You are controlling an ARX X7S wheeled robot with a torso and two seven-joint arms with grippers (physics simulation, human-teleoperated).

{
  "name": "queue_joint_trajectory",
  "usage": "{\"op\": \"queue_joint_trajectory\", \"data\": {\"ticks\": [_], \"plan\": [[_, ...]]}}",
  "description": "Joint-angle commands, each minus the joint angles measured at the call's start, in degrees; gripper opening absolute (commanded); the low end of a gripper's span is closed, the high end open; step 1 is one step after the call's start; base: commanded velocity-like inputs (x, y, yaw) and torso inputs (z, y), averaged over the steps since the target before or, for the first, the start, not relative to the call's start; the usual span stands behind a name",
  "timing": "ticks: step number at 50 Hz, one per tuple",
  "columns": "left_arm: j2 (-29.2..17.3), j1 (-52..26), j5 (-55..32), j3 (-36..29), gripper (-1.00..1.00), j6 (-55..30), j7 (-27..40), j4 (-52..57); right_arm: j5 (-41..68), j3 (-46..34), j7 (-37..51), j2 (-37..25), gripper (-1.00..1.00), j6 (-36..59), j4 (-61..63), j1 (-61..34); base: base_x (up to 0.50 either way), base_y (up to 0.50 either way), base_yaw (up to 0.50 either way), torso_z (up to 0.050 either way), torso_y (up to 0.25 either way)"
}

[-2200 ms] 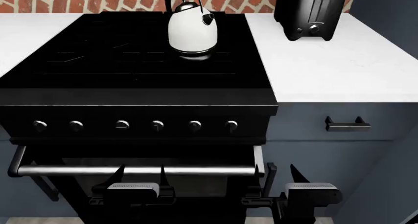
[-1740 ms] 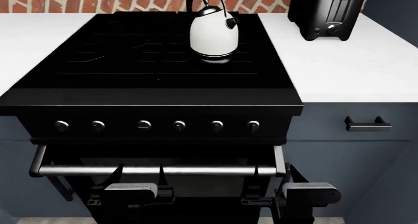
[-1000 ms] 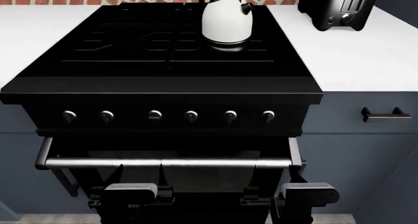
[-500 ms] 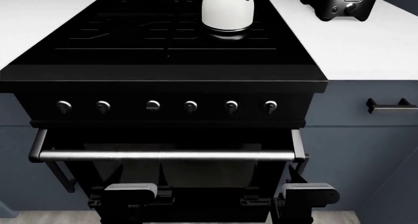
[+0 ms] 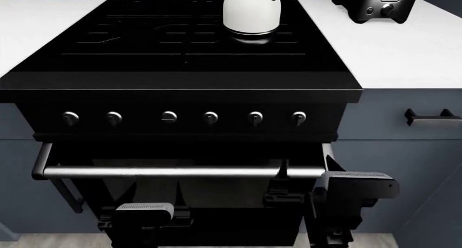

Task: Turn on the front right burner of the stove.

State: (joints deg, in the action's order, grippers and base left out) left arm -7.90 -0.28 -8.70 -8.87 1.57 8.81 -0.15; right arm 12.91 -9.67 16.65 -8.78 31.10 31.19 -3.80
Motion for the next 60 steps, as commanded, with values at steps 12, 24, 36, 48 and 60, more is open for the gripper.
{"op": "queue_joint_trajectory", "data": {"ticks": [12, 24, 36, 48, 60], "plan": [[-0.77, -0.33, -1.18, -0.87, 1.0, 0.21, 0.46, -0.4, -1.46, -4.69, 6.96, 1.07, 1.0, 22.73, 2.18, -21.41, 0.0, 0.0, 0.0, 0.0, 0.0], [-1.18, -0.33, -1.72, -1.3, 1.0, 0.6, 0.66, -0.44, -2.48, -4.73, 9.09, 2.99, 1.0, 19.35, -6.99, -24.34, 0.0, 0.0, 0.0, 0.0, 0.0], [-1.54, -0.36, -2.07, -1.72, 1.0, 0.65, 1.07, -0.48, -1.42, -5.13, 8.47, 3.13, 1.0, 15.61, -13.56, -24.02, 0.0, 0.0, 0.0, 0.0, 0.0], [-1.84, -0.56, -2.42, -2.12, 1.0, 0.71, 1.43, -0.66, -1.04, -5.48, 8.58, 2.9, 1.0, 13.64, -17.44, -25.55, 0.0, 0.0, 0.0, 0.0, 0.0], [-2.13, -0.79, -2.69, -2.52, 1.0, 0.38, 1.8, -0.81, -0.88, -5.94, 8.67, 2.77, 1.0, 10.75, -21.82, -26.76, 0.0, 0.0, 0.0, 0.0, 0.0]]}}
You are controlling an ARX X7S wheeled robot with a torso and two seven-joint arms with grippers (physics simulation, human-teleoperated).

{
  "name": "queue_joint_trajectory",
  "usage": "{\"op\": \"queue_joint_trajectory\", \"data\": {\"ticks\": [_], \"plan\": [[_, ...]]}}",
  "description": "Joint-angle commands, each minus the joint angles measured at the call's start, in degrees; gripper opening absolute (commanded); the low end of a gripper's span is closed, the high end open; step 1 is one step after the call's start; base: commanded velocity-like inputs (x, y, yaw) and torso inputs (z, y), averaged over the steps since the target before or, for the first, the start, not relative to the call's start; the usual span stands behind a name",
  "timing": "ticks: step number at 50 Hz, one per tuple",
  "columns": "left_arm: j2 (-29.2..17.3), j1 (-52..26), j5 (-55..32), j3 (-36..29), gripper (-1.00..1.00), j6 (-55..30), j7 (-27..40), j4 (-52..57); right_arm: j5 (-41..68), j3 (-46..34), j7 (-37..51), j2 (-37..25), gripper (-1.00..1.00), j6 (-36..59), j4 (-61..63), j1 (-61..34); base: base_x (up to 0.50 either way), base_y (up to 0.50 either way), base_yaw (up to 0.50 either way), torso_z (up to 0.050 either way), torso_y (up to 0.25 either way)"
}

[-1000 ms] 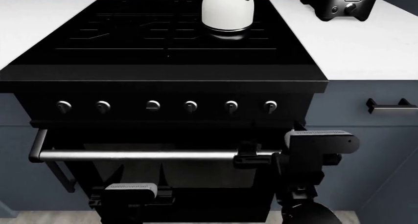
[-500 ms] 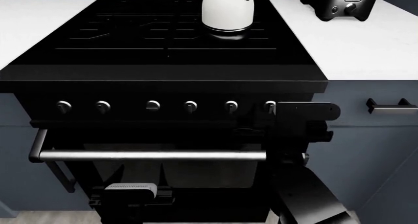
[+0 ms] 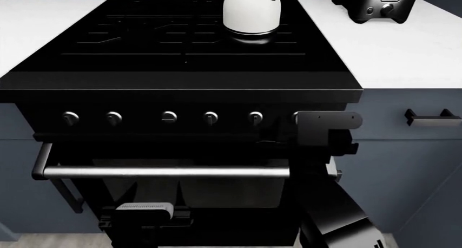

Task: Turn on the front right burner of the stove.

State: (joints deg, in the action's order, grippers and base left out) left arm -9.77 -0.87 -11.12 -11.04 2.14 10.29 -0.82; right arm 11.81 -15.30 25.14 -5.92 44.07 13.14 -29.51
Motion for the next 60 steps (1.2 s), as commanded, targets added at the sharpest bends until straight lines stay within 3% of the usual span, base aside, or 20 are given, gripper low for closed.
{"op": "queue_joint_trajectory", "data": {"ticks": [1, 60], "plan": [[-0.29, -0.23, -0.29, -0.39, 1.0, -0.21, 0.35, -0.16, 0.24, -0.4, 0.17, -0.1, 1.0, -2.4, -3.99, -1.05, 0.0, 0.0, 0.0, 0.0, 0.0], [-1.63, -0.92, -1.57, -2.13, 1.0, -1.44, 2.35, -0.37, 2.89, -0.83, -2.54, -1.58, 1.0, -13.5, -25.2, -7.63, 0.0, 0.0, 0.0, 0.0, 0.0]]}}
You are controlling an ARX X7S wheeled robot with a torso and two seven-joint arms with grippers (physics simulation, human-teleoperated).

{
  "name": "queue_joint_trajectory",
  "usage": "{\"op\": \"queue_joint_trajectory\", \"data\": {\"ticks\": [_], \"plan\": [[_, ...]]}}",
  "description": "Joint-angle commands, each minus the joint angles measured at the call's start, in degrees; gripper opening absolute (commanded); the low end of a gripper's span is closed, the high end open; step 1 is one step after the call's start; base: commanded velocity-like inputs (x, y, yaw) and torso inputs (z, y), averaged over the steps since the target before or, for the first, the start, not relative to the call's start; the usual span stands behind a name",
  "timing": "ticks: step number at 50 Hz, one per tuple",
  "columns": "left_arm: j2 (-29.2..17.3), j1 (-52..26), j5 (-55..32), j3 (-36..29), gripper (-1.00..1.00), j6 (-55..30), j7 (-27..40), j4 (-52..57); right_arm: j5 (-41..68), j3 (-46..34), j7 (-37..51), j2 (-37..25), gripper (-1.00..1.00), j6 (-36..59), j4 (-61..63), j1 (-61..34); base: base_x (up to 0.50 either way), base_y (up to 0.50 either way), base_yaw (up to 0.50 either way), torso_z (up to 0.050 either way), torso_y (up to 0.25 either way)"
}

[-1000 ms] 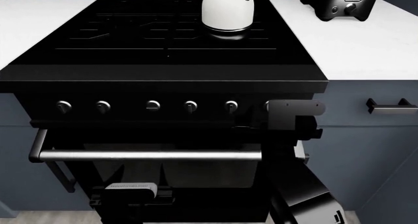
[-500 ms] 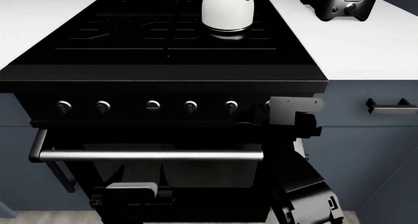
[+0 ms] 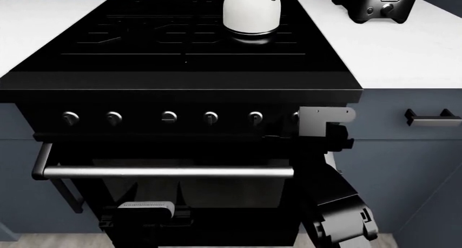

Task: Turn on the front right burner of the stove.

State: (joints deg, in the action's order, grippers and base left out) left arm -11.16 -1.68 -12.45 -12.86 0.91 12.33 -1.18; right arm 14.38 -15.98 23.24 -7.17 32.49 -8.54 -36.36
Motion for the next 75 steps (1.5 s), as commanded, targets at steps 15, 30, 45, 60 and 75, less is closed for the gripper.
{"op": "queue_joint_trajectory", "data": {"ticks": [15, 30, 45, 60, 75], "plan": [[-0.56, 0.0, -0.63, -0.67, 1.0, 0.05, 0.55, 0.01, -0.09, -1.0, -0.89, 0.19, 1.0, -5.06, -10.37, -2.18, 0.0, 0.0, 0.0, 0.0, 0.0], [-0.84, -0.07, -0.93, -1.02, 1.0, 0.27, 0.87, -0.06, 0.17, -2.04, -1.09, 0.42, 1.0, -5.76, -11.89, -3.37, 0.0, 0.0, 0.0, 0.0, 0.0], [-1.12, -0.14, -1.21, -1.38, 1.0, 0.34, 1.2, -0.08, 0.08, -2.87, -0.86, 1.11, 1.0, -7.66, -15.9, -5.14, 0.0, 0.0, 0.0, 0.0, 0.0], [-1.38, -0.21, -1.49, -1.72, 1.0, 0.45, 1.51, -0.12, 0.44, -3.15, -0.67, 1.06, 1.0, -8.75, -18.67, -6.41, 0.0, 0.0, 0.0, 0.0, 0.0], [-1.63, -0.29, -1.75, -2.06, 1.0, 0.58, 1.8, -0.16, 0.89, -3.86, -1.19, 1.03, -1.0, -10.19, -20.18, -7.25, 0.0, 0.0, 0.0, 0.0, 0.0]]}}
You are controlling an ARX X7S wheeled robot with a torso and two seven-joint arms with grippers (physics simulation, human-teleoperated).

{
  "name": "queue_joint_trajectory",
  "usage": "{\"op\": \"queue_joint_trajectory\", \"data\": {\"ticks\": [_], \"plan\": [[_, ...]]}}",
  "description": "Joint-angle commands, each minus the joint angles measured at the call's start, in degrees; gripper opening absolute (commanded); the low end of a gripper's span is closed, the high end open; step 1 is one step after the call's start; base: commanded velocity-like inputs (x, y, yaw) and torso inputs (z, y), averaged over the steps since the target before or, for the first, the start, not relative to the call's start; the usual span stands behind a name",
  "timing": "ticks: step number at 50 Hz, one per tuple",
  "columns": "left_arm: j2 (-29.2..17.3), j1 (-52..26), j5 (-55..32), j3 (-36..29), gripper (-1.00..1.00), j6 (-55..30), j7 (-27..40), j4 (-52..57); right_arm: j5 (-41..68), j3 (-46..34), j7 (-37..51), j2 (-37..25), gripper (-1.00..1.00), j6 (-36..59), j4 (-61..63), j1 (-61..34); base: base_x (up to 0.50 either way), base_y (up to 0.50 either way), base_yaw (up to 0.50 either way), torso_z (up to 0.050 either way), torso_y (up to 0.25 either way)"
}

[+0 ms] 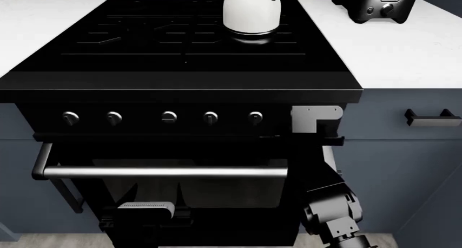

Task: Turn on the front right burner of the stove.

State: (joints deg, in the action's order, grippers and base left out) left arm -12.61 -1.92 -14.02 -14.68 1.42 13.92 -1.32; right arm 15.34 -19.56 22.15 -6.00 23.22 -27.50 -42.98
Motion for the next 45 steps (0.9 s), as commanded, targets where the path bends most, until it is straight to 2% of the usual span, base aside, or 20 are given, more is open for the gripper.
{"op": "queue_joint_trajectory", "data": {"ticks": [1, 20, 45], "plan": [[-0.2, -0.05, -0.19, -0.26, 1.0, 0.07, 0.24, -0.02, -0.01, -0.28, -0.09, -0.17, -1.0, -0.96, -1.26, -0.61, 0.0, 0.0, 0.0, 0.0, 0.0], [-0.5, -0.14, -0.52, -0.67, 1.0, 0.21, 0.6, -0.07, 0.31, -0.99, 0.17, -0.68, -1.0, -1.57, -2.06, -0.94, 0.01, 0.0, 0.0, 0.0, 0.0], [-0.89, -0.26, -0.92, -1.19, 1.0, 0.38, 1.05, -0.12, -4.52, -6.75, 0.45, -2.22, -1.0, -5.63, -1.84, 0.33, 0.0, 0.0, 0.0, 0.0, 0.0]]}}
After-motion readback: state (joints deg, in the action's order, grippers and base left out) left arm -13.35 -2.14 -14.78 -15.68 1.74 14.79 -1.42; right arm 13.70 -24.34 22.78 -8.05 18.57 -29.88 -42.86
